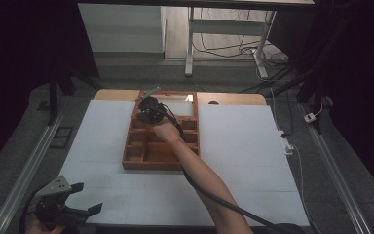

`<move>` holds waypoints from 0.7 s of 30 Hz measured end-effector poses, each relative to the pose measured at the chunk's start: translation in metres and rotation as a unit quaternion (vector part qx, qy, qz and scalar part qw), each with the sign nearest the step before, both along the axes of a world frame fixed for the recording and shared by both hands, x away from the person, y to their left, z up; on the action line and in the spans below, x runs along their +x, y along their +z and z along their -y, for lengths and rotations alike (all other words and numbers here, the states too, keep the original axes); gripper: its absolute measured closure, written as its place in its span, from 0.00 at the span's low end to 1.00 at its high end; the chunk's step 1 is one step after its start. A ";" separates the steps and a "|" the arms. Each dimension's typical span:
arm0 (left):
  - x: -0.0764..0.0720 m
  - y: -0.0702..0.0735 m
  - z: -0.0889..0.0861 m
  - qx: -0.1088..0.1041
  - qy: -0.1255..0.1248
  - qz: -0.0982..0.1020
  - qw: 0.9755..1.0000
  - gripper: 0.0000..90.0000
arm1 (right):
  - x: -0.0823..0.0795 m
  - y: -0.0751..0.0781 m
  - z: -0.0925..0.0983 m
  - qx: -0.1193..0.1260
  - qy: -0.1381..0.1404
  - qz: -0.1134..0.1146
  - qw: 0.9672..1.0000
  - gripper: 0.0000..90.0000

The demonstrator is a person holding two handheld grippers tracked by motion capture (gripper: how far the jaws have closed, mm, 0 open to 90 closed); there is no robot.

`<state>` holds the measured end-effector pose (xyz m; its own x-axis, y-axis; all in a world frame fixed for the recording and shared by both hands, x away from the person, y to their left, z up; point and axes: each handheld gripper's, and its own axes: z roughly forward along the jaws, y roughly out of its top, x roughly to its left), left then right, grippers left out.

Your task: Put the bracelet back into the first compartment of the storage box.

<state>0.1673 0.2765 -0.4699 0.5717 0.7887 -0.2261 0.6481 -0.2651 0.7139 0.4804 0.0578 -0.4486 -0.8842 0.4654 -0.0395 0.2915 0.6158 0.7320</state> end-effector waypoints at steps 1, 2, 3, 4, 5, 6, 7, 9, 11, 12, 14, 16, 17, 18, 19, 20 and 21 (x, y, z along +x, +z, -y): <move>0.000 0.000 0.000 -0.001 0.000 -0.001 1.000 0.01 | 0.000 -0.002 0.000 -0.002 0.000 0.000 1.000 0.99; 0.000 0.000 0.000 -0.001 0.000 0.000 1.000 0.01 | 0.001 -0.003 -0.001 0.001 0.000 -0.002 1.000 0.99; 0.000 0.000 0.000 -0.001 0.000 0.000 1.000 0.01 | 0.001 -0.004 -0.001 -0.004 -0.001 -0.003 1.000 0.99; 0.000 0.000 0.000 0.000 0.000 0.000 1.000 0.01 | 0.001 -0.006 -0.002 -0.001 -0.001 -0.003 1.000 0.99; 0.000 0.000 0.000 0.000 0.000 0.001 1.000 0.01 | 0.001 -0.007 -0.002 -0.006 -0.001 -0.005 1.000 0.99; 0.000 0.000 0.000 0.000 -0.001 0.001 1.000 0.01 | 0.001 -0.009 -0.002 -0.003 0.000 -0.007 1.000 0.99; 0.000 0.000 0.000 0.000 -0.001 0.001 1.000 0.01 | 0.001 -0.011 -0.003 -0.007 0.000 -0.005 1.000 0.99; 0.000 0.000 0.000 0.000 0.000 0.001 1.000 0.01 | 0.001 -0.015 -0.003 -0.009 0.002 -0.009 1.000 0.99; 0.000 0.000 0.000 0.000 0.000 0.002 1.000 0.01 | 0.001 -0.019 -0.004 -0.020 0.001 -0.007 1.000 0.99; 0.000 0.000 0.000 0.000 0.000 0.002 1.000 0.01 | 0.001 -0.021 -0.004 -0.020 0.001 -0.009 1.000 0.99; 0.000 0.000 0.000 -0.001 0.000 0.001 1.000 0.01 | 0.002 -0.026 -0.005 -0.026 0.000 -0.009 1.000 0.99; 0.000 0.000 0.000 0.000 0.000 0.002 1.000 0.01 | 0.003 -0.030 -0.005 -0.027 0.002 -0.011 1.000 0.99; 0.000 0.000 0.000 0.000 0.000 0.002 1.000 0.01 | 0.003 -0.032 -0.005 -0.035 0.000 -0.009 0.999 0.99; 0.000 0.000 0.000 -0.001 0.000 0.002 1.000 0.01 | 0.003 -0.034 -0.005 -0.035 0.000 -0.011 0.999 0.99; 0.000 0.000 0.000 0.000 0.000 0.002 1.000 0.01 | 0.003 -0.036 -0.005 -0.033 0.000 -0.014 0.999 0.99; 0.000 0.000 0.000 -0.001 -0.001 0.001 1.000 0.01 | 0.003 -0.038 -0.005 -0.034 -0.001 -0.013 0.999 0.99; 0.000 0.000 0.000 0.000 -0.001 0.001 1.000 0.01 | 0.004 -0.039 -0.005 -0.041 -0.003 -0.013 0.999 0.99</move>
<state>0.1671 0.2763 -0.4698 0.5736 0.7872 -0.2263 0.6468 -0.2658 0.7149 0.4840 0.0629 -0.4871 -0.8830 0.4663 -0.0542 0.3137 0.6720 0.6708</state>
